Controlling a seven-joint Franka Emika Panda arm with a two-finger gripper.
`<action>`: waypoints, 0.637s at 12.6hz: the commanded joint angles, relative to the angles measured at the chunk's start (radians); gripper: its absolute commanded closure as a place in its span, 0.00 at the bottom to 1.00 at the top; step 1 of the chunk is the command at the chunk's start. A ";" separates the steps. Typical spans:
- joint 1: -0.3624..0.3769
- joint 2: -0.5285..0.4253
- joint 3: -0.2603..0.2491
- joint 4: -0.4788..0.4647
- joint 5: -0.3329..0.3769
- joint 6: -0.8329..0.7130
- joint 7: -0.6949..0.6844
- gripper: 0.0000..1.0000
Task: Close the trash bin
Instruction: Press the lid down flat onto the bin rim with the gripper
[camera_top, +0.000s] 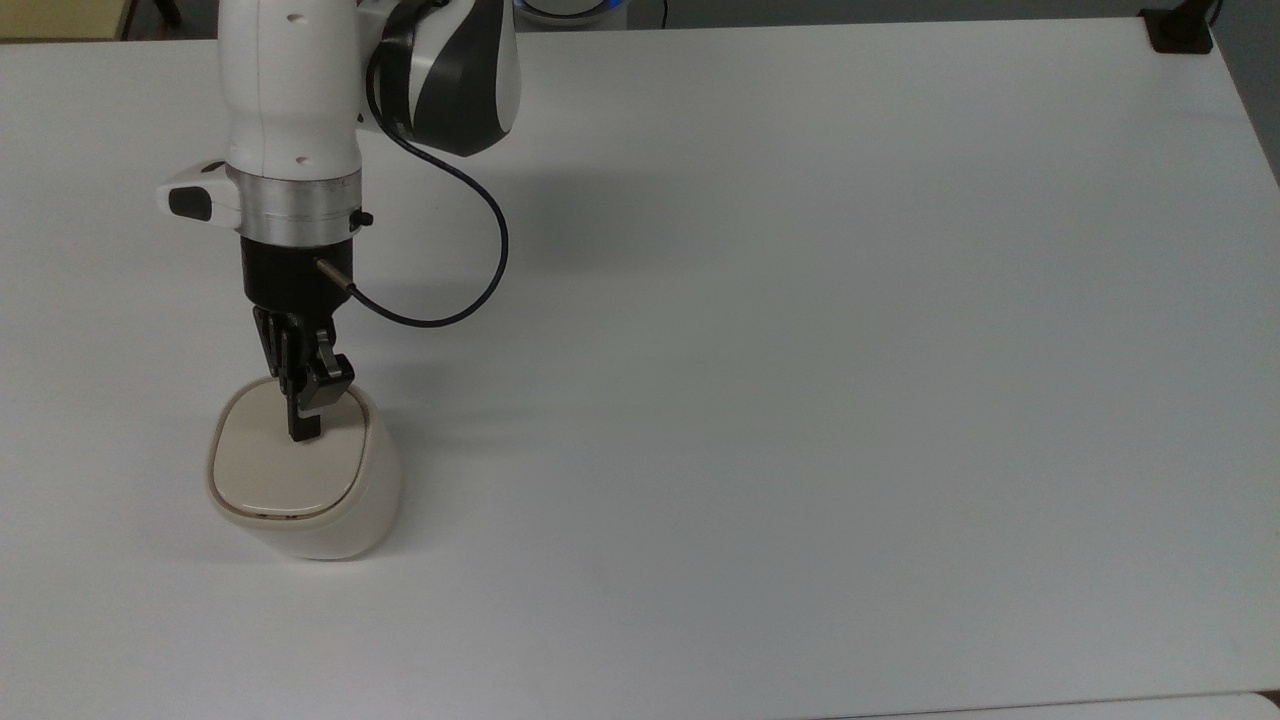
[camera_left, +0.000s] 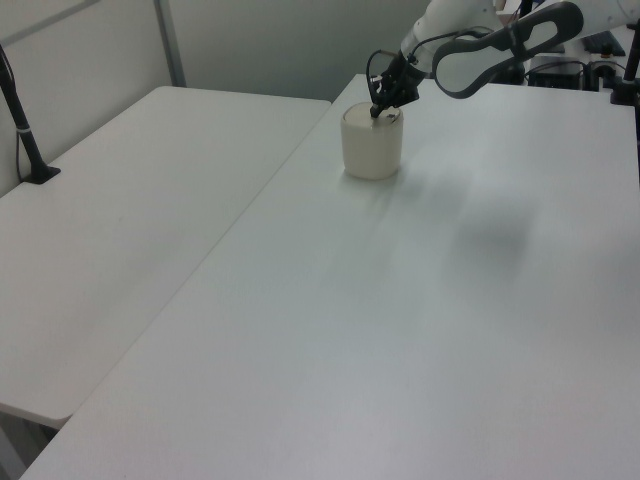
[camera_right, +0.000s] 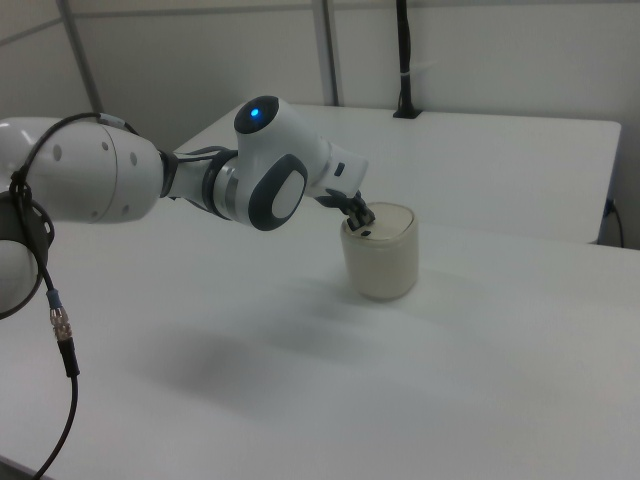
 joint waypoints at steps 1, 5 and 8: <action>0.001 -0.025 0.004 -0.073 0.001 -0.035 -0.044 1.00; -0.004 -0.042 0.004 -0.070 0.001 -0.036 -0.046 1.00; -0.005 -0.163 0.006 -0.058 0.012 -0.209 -0.047 1.00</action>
